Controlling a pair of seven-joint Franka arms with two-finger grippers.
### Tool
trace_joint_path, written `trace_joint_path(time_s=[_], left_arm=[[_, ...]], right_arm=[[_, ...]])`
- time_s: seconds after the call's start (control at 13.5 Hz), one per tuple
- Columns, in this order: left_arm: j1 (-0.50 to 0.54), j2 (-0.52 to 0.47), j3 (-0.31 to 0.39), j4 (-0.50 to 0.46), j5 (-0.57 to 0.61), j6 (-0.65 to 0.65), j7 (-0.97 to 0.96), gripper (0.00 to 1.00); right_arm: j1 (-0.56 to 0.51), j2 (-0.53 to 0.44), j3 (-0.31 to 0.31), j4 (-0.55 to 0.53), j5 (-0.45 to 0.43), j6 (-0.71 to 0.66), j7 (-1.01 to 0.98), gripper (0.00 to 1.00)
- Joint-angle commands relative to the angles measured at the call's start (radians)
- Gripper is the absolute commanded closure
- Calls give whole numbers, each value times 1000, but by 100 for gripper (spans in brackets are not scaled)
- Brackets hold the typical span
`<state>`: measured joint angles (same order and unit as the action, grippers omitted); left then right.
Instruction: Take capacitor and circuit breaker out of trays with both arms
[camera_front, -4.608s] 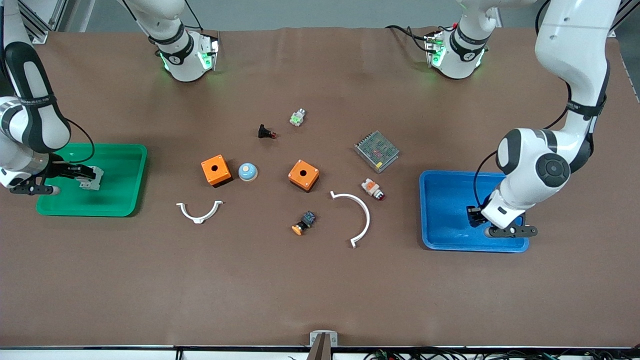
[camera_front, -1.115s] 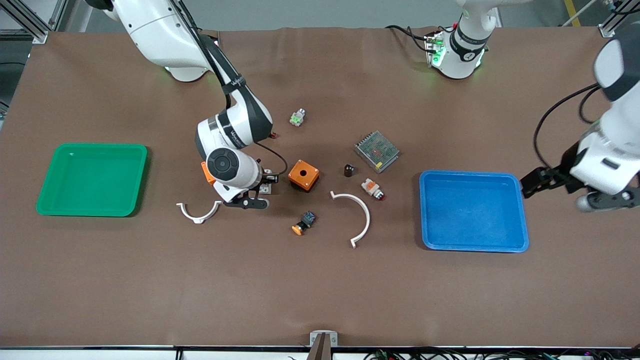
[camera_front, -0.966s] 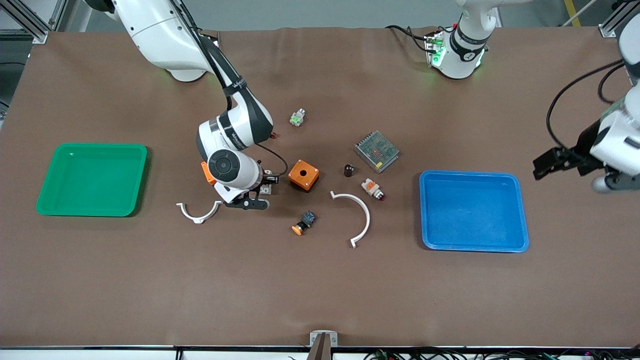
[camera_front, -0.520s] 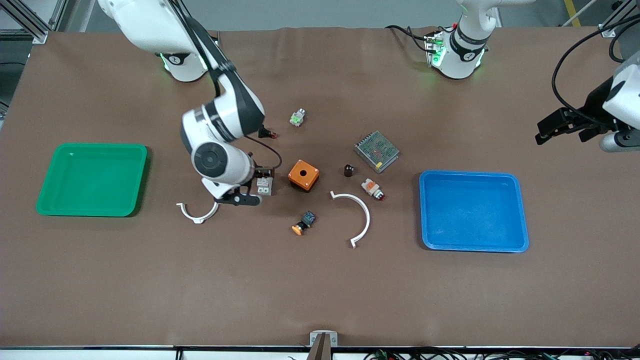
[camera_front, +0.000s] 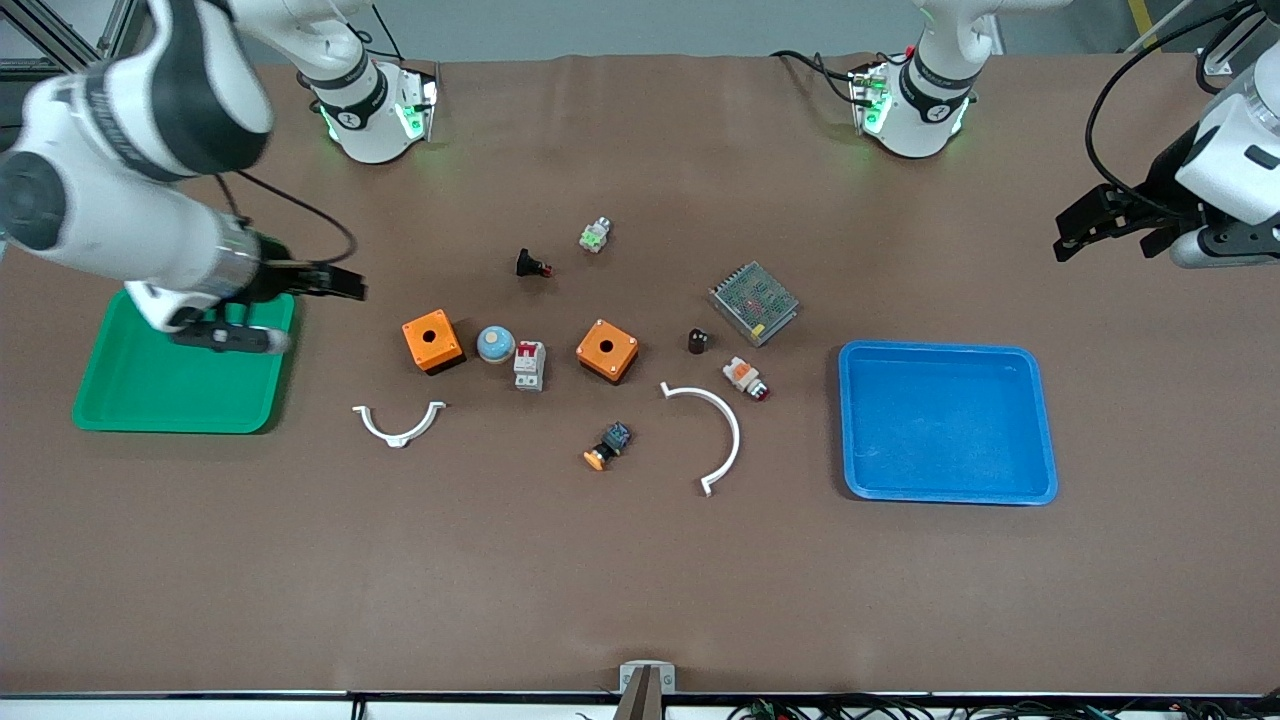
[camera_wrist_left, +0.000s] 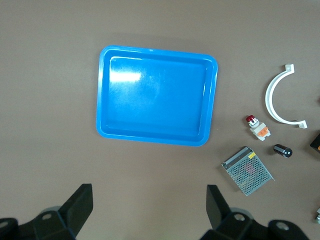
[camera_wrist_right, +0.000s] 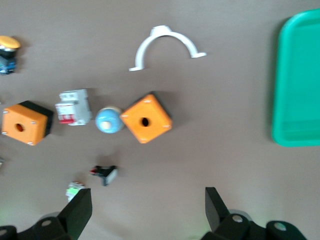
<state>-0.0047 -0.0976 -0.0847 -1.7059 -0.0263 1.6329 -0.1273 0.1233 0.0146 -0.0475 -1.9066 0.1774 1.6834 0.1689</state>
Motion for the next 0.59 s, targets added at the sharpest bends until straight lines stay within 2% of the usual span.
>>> trace_joint_path(time_s=[0.0, 0.15, 0.3, 0.52], left_arm=[[-1, -22, -15, -21, 41, 13, -1, 0], [2, -28, -29, -17, 42, 1, -3, 0], [3, -31, -29, -17, 43, -2, -5, 0], [3, -28, -29, 2, 43, -1, -9, 0]], right_arm=[[-123, -36, 21, -40, -44, 19, -145, 0], [-168, -35, 21, 3, -76, 12, -202, 0], [-168, -32, 23, 117, -119, -71, -201, 0], [-171, -28, 23, 288, -125, -181, -195, 0]])
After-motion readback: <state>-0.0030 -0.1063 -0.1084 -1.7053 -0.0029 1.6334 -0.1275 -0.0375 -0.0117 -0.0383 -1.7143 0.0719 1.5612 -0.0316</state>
